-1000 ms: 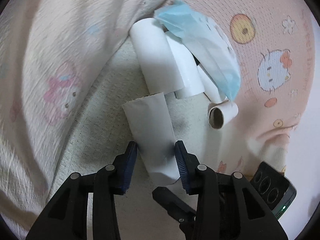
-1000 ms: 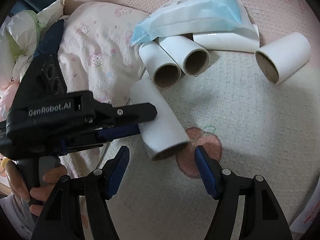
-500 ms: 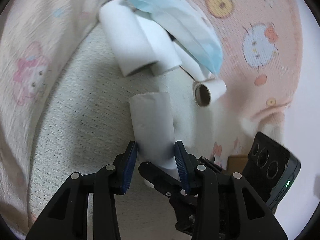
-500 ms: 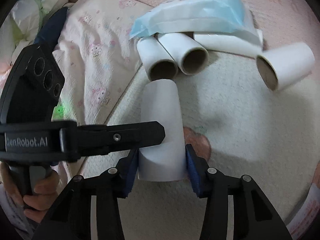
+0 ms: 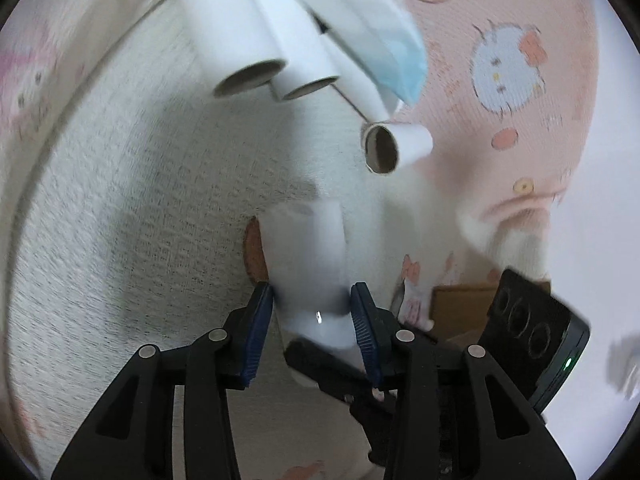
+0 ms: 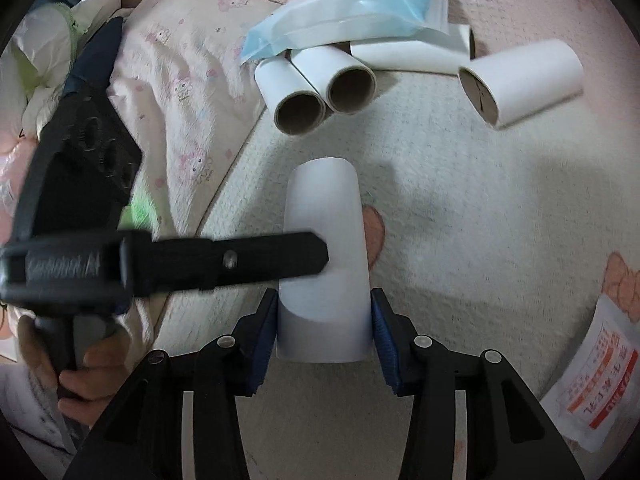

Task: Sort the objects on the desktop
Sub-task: 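Lift the tube with both grippers and carry it over the box, then lower the held tube into the box beside the white rolls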

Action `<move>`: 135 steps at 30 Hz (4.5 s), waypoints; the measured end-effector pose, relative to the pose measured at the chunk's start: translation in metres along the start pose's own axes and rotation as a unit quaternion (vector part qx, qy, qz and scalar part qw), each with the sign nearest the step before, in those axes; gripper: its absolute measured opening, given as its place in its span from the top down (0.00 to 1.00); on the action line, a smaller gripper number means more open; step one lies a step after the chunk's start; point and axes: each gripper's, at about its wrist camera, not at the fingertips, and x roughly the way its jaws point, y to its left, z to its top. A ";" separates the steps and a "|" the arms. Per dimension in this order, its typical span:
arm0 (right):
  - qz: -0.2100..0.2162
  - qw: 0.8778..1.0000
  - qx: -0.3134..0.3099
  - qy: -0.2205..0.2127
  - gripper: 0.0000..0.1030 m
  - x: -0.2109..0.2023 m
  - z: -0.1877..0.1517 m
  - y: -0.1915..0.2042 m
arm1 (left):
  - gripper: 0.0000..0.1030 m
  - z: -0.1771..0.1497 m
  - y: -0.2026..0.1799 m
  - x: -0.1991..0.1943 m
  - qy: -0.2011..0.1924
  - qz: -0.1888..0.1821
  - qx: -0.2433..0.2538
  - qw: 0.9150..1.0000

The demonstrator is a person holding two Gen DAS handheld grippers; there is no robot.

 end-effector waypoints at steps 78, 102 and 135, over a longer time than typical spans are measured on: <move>-0.109 0.979 0.020 -0.172 0.59 -0.201 -0.070 -0.003 | 0.53 -0.109 -0.204 -0.033 -0.048 -0.024 0.243 0.969; -0.214 0.940 0.059 -0.258 0.59 -0.352 -0.067 -0.063 | 0.57 -0.087 -0.377 0.018 0.035 -0.101 0.316 0.943; -0.203 0.958 0.189 -0.072 0.59 -0.335 -0.105 -0.194 | 0.61 -0.124 -0.408 0.169 0.205 0.039 0.312 0.927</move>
